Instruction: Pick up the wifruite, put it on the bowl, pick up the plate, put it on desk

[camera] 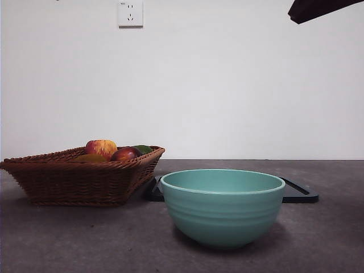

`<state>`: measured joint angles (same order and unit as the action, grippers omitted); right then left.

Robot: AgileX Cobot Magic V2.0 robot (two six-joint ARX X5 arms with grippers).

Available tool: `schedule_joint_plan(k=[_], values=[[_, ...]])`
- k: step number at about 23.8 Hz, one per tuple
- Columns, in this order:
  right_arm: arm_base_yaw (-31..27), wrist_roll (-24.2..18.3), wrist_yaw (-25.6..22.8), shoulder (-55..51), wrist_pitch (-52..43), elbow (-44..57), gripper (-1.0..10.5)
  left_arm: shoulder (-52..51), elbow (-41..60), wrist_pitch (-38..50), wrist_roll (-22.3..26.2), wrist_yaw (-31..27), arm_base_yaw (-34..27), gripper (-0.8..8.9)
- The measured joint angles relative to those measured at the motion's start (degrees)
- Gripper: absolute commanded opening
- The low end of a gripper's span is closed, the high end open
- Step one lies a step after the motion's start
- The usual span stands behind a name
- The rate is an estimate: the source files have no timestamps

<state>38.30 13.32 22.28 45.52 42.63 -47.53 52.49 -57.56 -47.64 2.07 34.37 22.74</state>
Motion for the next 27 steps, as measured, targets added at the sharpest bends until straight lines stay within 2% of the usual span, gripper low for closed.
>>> schedule_joint_plan(k=[4,7,11,15,20,27], values=[[0.00,0.00,0.00,0.00,0.00,0.00,0.1,-1.14,0.00,0.92,1.49,-0.09,-0.96,0.07],[0.00,0.00,0.00,0.00,0.00,0.00,0.1,-6.19,0.00,9.97,4.31,-1.55,-5.70,0.07],[0.00,0.00,0.00,0.00,0.00,0.00,0.1,-14.69,2.36,25.38,5.60,-10.16,-14.25,0.07],[0.00,0.00,0.00,0.00,0.00,0.00,0.1,-23.93,11.78,36.37,5.79,-20.09,-19.30,0.07],[0.00,0.00,0.00,0.00,0.00,-0.02,0.1,-31.85,23.58,40.81,5.01,-26.27,-21.33,0.07],[0.00,0.00,0.00,0.00,0.00,-0.02,0.1,-39.80,37.83,40.81,2.56,-30.10,-21.88,0.07]])
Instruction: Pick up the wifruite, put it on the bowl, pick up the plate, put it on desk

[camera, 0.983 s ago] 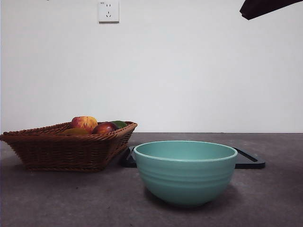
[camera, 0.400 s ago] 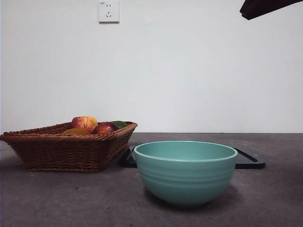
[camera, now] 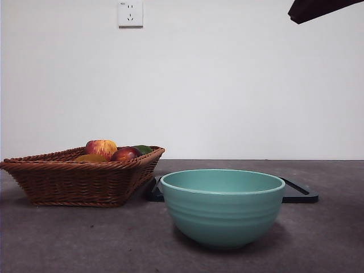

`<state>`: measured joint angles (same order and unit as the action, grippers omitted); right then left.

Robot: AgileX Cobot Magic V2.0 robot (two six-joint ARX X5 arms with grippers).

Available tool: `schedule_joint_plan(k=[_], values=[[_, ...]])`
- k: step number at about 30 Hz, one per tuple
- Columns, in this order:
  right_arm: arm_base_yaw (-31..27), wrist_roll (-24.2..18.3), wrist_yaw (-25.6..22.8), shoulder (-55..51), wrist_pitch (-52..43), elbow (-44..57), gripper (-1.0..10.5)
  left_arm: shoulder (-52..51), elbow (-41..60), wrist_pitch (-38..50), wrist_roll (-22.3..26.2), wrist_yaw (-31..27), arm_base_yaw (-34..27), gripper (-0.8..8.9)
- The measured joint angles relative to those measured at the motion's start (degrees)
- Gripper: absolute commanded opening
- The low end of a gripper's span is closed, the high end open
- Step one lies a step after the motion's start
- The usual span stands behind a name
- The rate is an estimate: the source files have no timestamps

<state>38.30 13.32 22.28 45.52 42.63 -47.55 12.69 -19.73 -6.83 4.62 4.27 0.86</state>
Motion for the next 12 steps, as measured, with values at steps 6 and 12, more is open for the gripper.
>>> schedule_joint_plan(k=[6,12], values=[[0.00,0.00,0.00,0.00,0.00,0.00,0.1,-4.37,9.25,0.04,-1.79,-0.02,0.00,0.07],[0.00,0.00,0.00,0.00,0.00,0.02,0.1,-7.63,13.97,-0.22,-2.60,-0.26,0.00,0.07]])
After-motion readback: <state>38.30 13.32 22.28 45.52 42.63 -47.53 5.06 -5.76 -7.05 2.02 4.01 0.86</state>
